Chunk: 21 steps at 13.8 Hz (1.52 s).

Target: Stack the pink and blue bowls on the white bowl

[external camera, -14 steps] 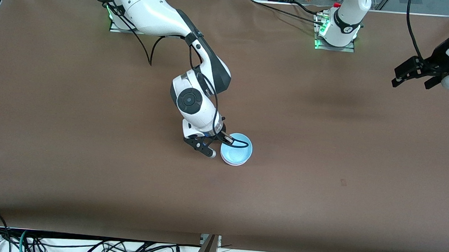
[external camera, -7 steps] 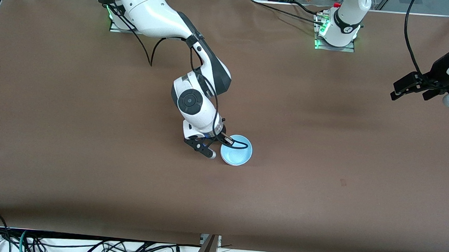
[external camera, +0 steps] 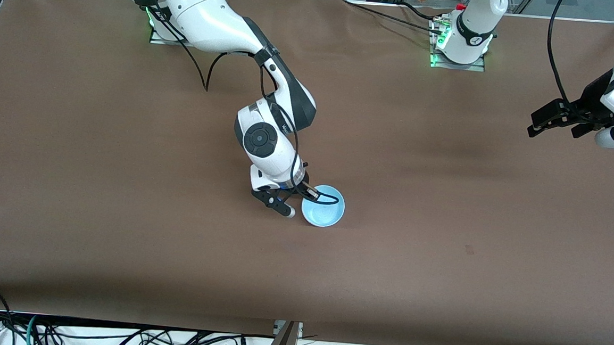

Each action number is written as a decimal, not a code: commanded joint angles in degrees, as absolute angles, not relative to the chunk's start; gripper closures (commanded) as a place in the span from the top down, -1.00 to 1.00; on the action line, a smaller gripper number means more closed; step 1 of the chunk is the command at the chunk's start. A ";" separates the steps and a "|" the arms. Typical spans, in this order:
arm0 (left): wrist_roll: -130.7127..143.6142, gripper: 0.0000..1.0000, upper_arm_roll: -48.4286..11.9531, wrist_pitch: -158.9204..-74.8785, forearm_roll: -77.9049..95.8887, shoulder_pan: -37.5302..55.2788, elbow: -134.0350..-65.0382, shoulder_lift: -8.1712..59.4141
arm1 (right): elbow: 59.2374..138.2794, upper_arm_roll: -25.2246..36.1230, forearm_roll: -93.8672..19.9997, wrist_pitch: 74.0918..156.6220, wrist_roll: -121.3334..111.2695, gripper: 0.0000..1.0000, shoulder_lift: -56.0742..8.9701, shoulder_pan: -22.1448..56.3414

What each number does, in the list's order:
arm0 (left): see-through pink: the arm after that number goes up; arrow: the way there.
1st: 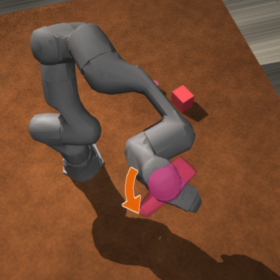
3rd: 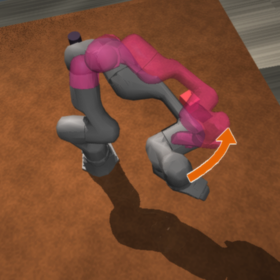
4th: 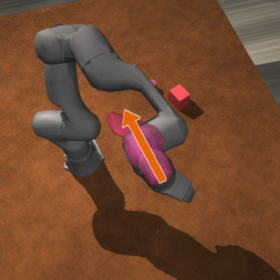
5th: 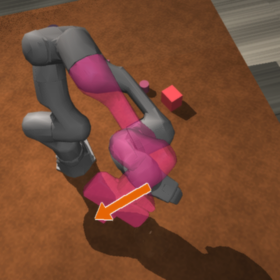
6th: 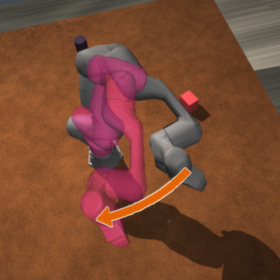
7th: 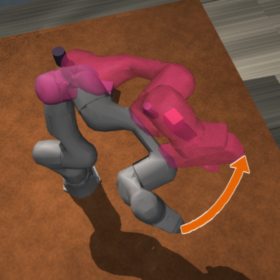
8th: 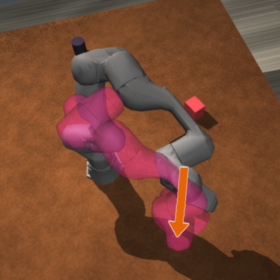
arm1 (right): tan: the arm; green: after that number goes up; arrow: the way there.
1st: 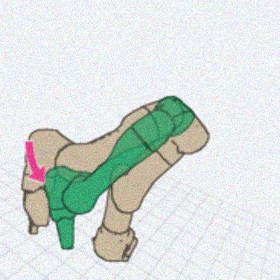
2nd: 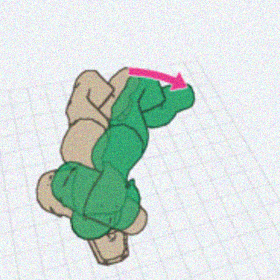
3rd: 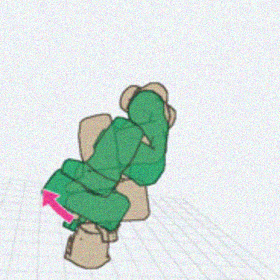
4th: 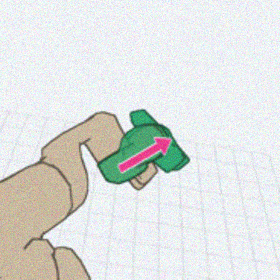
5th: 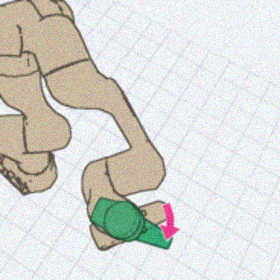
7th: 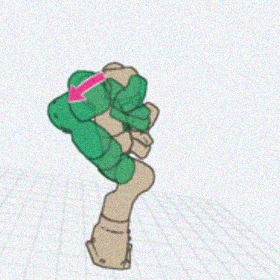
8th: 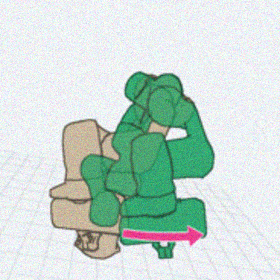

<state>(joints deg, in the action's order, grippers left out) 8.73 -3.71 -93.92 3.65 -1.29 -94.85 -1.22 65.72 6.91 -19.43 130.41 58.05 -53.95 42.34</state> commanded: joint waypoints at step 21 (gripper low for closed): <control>8.70 1.00 -3.78 -93.25 2.55 -1.23 -93.78 -0.09 | 65.82 19.16 -16.87 99.53 36.24 1.00 -33.51 34.38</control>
<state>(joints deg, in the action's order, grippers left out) 8.73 -3.71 -93.64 3.54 -1.30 -94.85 -0.63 62.75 19.69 -17.13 105.39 41.70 -39.30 36.81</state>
